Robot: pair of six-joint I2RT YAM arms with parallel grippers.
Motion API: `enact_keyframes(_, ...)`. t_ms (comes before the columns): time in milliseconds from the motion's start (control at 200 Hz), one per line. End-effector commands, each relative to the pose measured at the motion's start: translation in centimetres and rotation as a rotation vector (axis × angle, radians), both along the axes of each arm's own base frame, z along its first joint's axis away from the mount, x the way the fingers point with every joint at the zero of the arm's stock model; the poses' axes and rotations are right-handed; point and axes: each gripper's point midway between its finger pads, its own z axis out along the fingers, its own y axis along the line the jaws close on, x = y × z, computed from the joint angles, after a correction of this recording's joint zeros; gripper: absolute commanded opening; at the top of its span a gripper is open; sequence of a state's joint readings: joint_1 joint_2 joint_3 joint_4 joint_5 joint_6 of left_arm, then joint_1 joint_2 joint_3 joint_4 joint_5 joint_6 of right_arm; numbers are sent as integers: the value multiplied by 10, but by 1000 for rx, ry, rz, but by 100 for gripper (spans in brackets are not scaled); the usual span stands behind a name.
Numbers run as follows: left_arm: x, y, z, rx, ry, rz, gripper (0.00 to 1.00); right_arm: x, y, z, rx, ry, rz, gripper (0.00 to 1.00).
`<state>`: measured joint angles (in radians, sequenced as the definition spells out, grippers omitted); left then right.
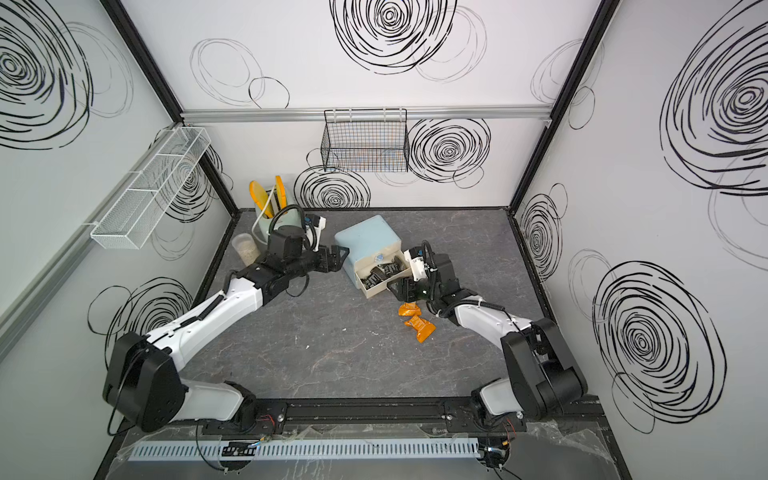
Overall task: Place the cookies into the drawer by color
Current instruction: Place the cookie in the drawer, then close the drawer in the storage box.
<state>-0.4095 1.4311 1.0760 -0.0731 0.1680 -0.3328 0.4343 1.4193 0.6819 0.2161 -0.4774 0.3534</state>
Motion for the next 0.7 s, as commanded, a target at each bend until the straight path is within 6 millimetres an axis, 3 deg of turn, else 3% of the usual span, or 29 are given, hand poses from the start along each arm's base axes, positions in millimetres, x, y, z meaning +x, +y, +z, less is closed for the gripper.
enact_keyframes(0,28,1,16,-32,-48,26,88,-5,0,-8,-8,15,20,61)
enact_keyframes(280,78,-14,-1,24,-50,-49,89,-7,3,-23,-20,57,44,62)
enact_keyframes(695,107,-27,-26,3,-12,-135,90,8,16,-35,-6,76,73,62)
